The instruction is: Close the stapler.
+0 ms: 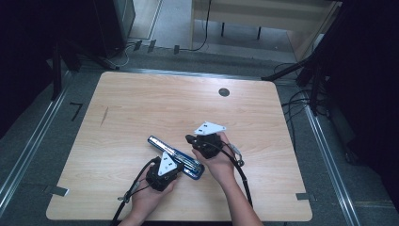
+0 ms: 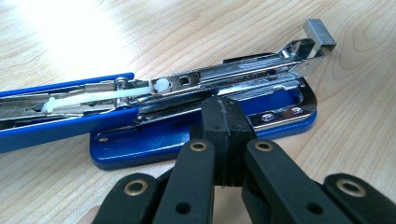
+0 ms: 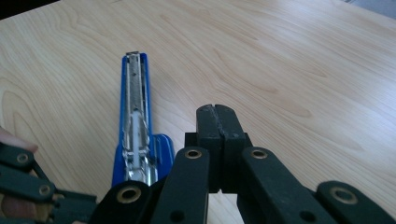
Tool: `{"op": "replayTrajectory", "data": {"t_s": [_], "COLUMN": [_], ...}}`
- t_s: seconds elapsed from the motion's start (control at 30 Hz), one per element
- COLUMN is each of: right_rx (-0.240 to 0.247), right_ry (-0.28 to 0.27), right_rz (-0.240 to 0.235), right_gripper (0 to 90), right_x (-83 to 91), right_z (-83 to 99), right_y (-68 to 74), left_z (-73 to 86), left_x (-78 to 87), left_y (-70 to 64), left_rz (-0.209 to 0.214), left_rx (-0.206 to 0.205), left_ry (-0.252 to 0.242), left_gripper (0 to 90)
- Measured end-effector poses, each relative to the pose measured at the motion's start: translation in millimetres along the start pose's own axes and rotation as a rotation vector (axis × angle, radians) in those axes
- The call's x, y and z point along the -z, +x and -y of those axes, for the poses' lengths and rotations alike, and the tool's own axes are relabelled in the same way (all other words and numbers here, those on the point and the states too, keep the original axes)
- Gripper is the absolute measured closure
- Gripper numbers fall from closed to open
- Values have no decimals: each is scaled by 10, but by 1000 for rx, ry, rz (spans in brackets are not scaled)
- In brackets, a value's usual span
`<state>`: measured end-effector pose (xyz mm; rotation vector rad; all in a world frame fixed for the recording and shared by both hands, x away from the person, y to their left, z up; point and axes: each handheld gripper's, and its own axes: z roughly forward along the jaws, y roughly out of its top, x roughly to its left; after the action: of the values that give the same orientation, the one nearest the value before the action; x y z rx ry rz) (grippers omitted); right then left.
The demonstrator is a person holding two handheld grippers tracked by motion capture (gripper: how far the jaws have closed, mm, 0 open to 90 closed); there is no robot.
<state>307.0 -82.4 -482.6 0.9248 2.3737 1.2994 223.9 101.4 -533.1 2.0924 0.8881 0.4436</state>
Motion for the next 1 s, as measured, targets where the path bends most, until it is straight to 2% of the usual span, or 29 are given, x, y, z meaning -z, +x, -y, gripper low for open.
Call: {"op": "replayTrajectory", "data": {"t_s": [0.17,0.37,0.6,1.0], "right_rx": [-27,-57,-91,-120], "right_ry": [-15,-17,-23,30], "right_rz": [35,57,70,72], "right_gripper": [900,900,900,900], "right_x": [198,333,453,564], "right_z": [138,294,461,847], "right_y": [-115,-180,-192,-124], "left_z": [0,0,0,0], "left_x": [1,2,2,1], "left_y": [0,0,-1,-3], "left_rz": [-1,-1,0,0], "left_rx": [-2,-1,-1,-1], "left_ry": [2,3,3,3], "left_gripper": [900,900,900,900]}}
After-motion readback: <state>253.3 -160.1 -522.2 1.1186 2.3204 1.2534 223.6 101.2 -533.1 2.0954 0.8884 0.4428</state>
